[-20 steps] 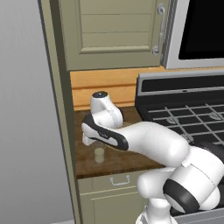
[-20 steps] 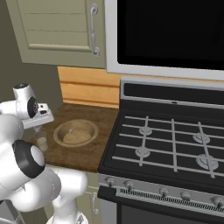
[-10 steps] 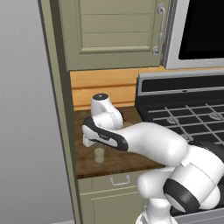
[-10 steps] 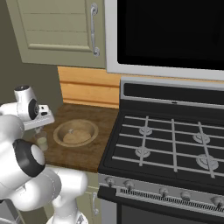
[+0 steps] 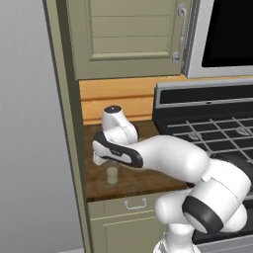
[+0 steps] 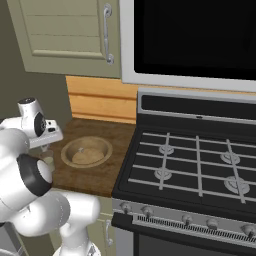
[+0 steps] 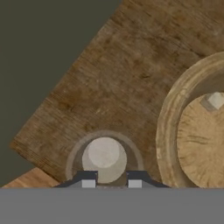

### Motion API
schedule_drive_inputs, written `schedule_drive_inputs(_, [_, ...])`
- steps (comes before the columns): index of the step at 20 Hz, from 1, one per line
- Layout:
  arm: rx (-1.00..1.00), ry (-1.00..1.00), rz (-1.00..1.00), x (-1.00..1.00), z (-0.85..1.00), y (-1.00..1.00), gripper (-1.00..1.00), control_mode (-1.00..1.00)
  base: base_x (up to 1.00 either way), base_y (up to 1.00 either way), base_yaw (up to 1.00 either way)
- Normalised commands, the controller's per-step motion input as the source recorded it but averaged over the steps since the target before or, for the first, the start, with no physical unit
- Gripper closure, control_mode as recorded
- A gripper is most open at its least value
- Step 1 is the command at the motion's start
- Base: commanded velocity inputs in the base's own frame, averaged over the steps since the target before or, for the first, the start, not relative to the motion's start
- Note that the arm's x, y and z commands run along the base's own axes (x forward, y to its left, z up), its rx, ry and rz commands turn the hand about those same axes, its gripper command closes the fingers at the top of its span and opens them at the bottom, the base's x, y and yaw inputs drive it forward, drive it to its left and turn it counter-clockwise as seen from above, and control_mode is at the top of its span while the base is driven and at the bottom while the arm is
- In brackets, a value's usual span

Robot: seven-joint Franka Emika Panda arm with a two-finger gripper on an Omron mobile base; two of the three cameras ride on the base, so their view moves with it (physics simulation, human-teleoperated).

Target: Grab a lemon wedge from the fridge and one ice cube from the ice bowl, and put them in the glass of lemonade.

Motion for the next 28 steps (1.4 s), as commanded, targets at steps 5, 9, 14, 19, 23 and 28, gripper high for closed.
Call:
schedule_drive_inputs(5, [0.00, 0.00, 0.00, 0.00, -0.25, 0.15, 1.00, -1.00, 0.00, 0.00, 0.00])
schedule_drive_inputs(9, [0.00, 0.00, 0.00, 0.00, -0.01, 0.00, -1.00, -1.00, 0.00, 0.00, 0.00])
schedule_drive_inputs(14, [0.00, 0.00, 0.00, 0.00, 0.00, 0.00, -1.00, -1.00, 0.00, 0.00, 0.00])
schedule_drive_inputs(19, [0.00, 0.00, 0.00, 0.00, 0.00, 0.00, -1.00, -1.00, 0.00, 0.00, 0.00])
schedule_drive_inputs(23, [0.00, 0.00, 0.00, -0.01, 0.00, 0.00, -1.00, -1.00, 0.00, 0.00, 0.00])
schedule_drive_inputs(28, [0.02, -0.04, 0.00, -0.30, 0.08, -0.01, -1.00, -1.00, 0.00, 0.00, 0.00])
